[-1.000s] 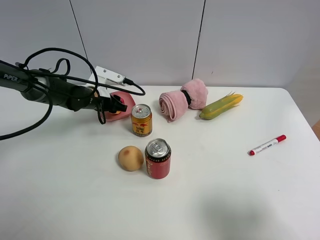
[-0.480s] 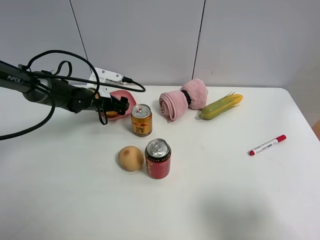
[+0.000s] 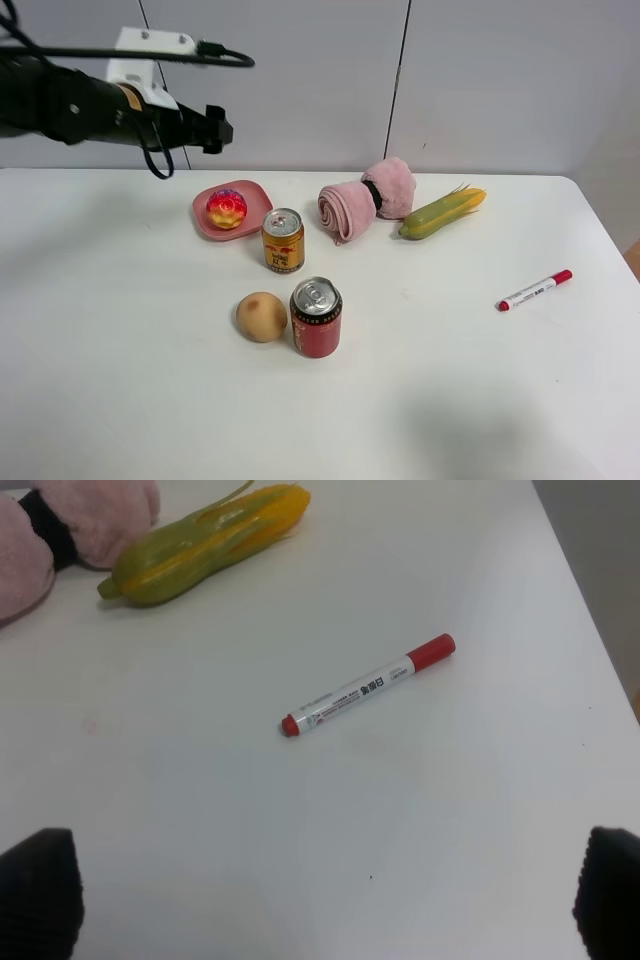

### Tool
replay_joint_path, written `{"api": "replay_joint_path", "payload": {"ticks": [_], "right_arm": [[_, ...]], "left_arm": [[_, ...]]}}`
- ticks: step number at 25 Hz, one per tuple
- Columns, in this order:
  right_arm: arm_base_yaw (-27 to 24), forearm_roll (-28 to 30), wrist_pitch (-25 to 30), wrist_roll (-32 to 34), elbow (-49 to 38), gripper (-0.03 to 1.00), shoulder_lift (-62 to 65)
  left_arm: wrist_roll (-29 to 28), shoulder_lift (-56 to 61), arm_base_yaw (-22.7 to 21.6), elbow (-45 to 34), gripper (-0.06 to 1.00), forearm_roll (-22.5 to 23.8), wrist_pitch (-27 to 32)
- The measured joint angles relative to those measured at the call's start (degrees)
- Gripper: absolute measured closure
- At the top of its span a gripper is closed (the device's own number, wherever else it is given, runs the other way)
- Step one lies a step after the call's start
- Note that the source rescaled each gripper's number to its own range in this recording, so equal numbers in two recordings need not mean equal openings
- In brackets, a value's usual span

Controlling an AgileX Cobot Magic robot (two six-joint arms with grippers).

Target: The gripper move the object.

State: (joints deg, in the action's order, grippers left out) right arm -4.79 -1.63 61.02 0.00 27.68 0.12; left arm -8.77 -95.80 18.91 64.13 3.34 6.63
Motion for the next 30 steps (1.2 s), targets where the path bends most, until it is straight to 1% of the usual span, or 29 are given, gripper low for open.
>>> {"api": "replay_joint_path", "payload": {"ticks": [2, 5, 7, 9, 13, 16, 18, 20, 24, 27, 30], "right_arm": [[0.0, 0.0, 0.0, 0.0, 0.0, -0.03, 0.0], [0.0, 0.0, 0.0, 0.0, 0.0, -0.03, 0.0], [0.0, 0.0, 0.0, 0.0, 0.0, -0.03, 0.0], [0.0, 0.0, 0.0, 0.0, 0.0, -0.03, 0.0], [0.0, 0.0, 0.0, 0.0, 0.0, -0.03, 0.0], [0.0, 0.0, 0.0, 0.0, 0.0, -0.03, 0.0], [0.0, 0.0, 0.0, 0.0, 0.0, -0.03, 0.0], [0.0, 0.0, 0.0, 0.0, 0.0, -0.03, 0.0], [0.0, 0.0, 0.0, 0.0, 0.0, -0.03, 0.0], [0.0, 0.0, 0.0, 0.0, 0.0, -0.03, 0.0], [0.0, 0.0, 0.0, 0.0, 0.0, -0.03, 0.0]], "left_arm": [[2.4, 5.5, -1.2, 0.0, -0.04, 0.2, 7.1], [6.7, 10.8, -5.4, 0.0, -0.04, 0.2, 14.2], [8.8, 13.4, -9.1, 0.0, -0.04, 0.2, 17.8], [11.4, 16.5, -13.6, 0.0, -0.04, 0.4, 21.5], [20.5, 22.3, -20.7, 0.0, -0.04, 0.2, 30.1], [26.2, 26.5, -26.3, 0.0, -0.04, -1.8, 39.3], [28.0, 29.6, -29.0, 0.0, -0.04, -3.3, 43.6], [28.4, 33.6, -30.0, 0.0, -0.04, -5.0, 45.7], [27.7, 43.0, -30.2, 0.0, -0.04, -7.9, 49.1], [25.5, 50.1, -30.2, 0.0, -0.04, -8.3, 54.5], [24.2, 57.2, -30.2, -1.4, -0.04, -8.7, 56.9]]}}
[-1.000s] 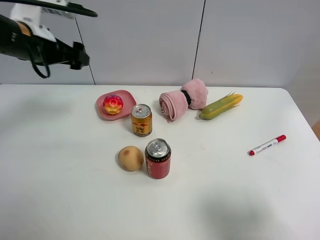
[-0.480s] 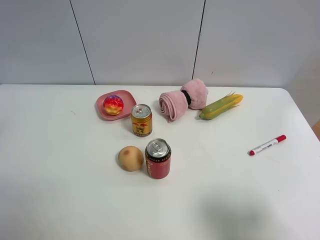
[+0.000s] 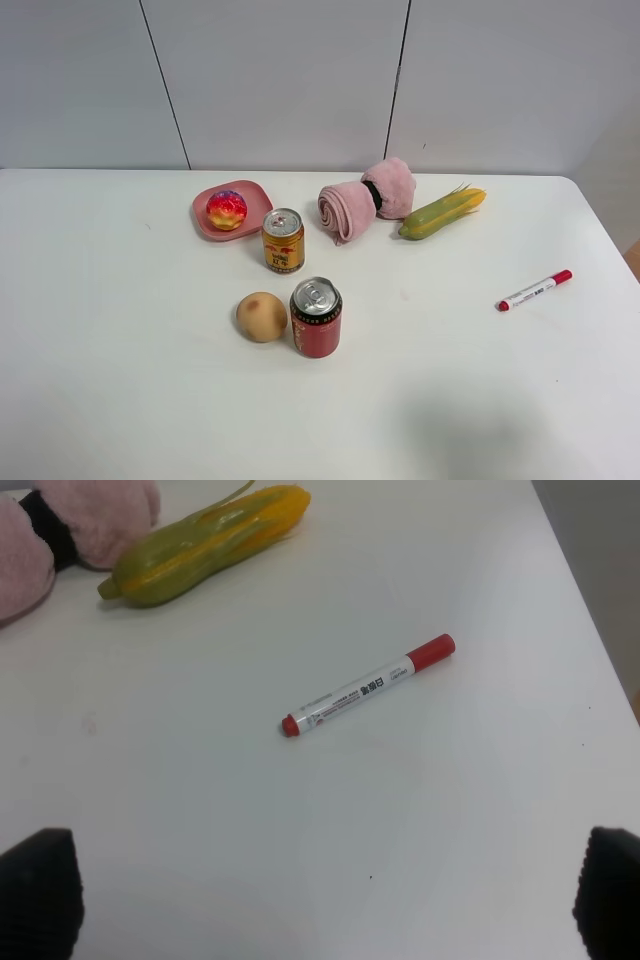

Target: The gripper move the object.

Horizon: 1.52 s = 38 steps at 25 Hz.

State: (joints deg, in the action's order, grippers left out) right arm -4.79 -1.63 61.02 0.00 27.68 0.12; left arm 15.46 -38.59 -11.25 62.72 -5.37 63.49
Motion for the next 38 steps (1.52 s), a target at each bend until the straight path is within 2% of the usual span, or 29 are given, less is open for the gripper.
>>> {"api": "replay_joint_path", "payload": {"ticks": [8, 17, 25, 38], "right_arm": [[0.0, 0.0, 0.0, 0.0, 0.0, -0.03, 0.0], [0.0, 0.0, 0.0, 0.0, 0.0, -0.03, 0.0], [0.0, 0.0, 0.0, 0.0, 0.0, -0.03, 0.0], [0.0, 0.0, 0.0, 0.0, 0.0, -0.03, 0.0]], "left_arm": [[-0.2, 19.7, 0.0, -14.4, -0.05, -1.4, 2.1], [-0.4, 38.0, 0.0, -27.6, -0.05, -1.5, -0.6], [-1.8, 38.9, 0.0, -32.7, -0.05, -4.7, -2.6], [-3.3, 38.9, 0.0, -33.4, -0.05, -4.0, -2.5]]}}
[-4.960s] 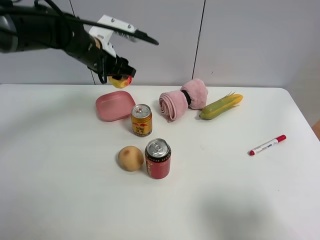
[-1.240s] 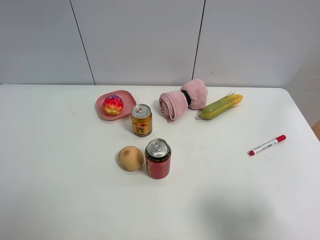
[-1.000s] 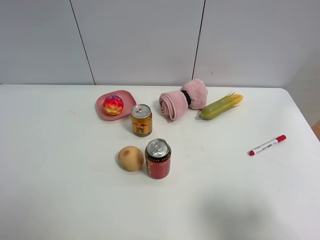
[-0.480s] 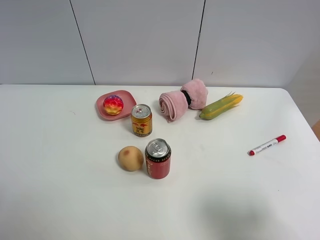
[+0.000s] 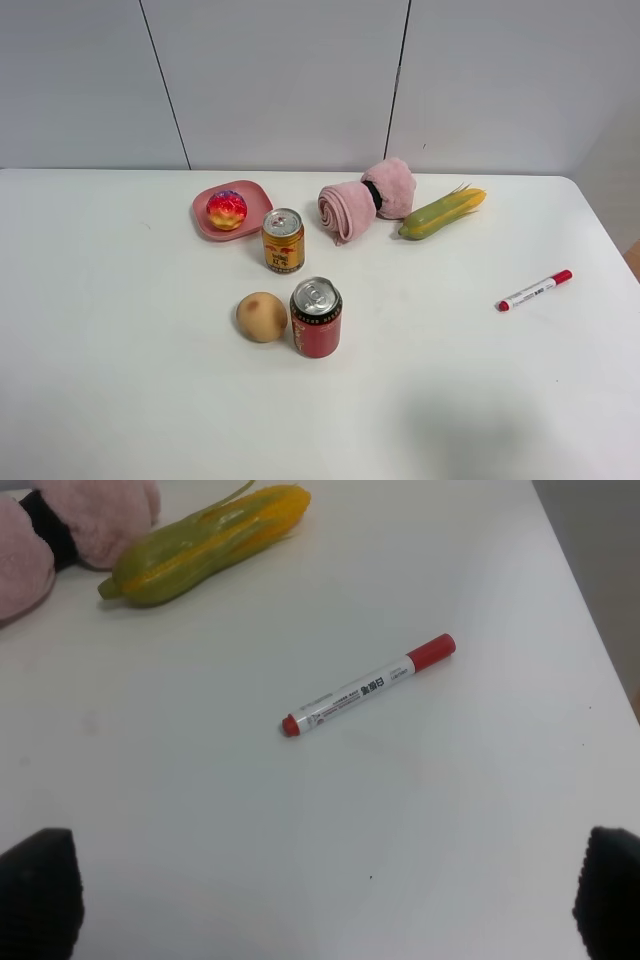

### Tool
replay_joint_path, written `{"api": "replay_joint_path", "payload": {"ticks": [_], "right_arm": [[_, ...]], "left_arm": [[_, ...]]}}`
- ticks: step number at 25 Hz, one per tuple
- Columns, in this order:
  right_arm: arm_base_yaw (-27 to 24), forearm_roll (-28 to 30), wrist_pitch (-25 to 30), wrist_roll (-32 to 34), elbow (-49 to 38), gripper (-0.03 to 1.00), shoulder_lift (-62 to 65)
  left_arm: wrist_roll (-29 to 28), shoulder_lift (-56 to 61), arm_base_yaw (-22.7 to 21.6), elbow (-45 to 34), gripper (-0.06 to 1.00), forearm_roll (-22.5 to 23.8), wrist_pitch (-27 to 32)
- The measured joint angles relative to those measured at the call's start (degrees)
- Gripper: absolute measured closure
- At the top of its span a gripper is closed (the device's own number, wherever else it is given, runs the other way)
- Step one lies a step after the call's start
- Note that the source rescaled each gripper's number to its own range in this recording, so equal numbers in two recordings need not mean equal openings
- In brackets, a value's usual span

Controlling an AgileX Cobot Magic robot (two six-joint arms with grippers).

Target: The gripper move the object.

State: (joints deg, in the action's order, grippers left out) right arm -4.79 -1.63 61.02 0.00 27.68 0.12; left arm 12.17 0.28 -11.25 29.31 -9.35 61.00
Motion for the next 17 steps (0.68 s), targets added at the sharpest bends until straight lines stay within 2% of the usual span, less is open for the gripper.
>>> {"api": "replay_joint_path", "payload": {"ticks": [17], "right_arm": [[0.0, 0.0, 0.0, 0.0, 0.0, -0.03, 0.0]], "left_arm": [[-0.2, 0.0, 0.0, 0.0, -0.05, 0.0, 0.0]]}}
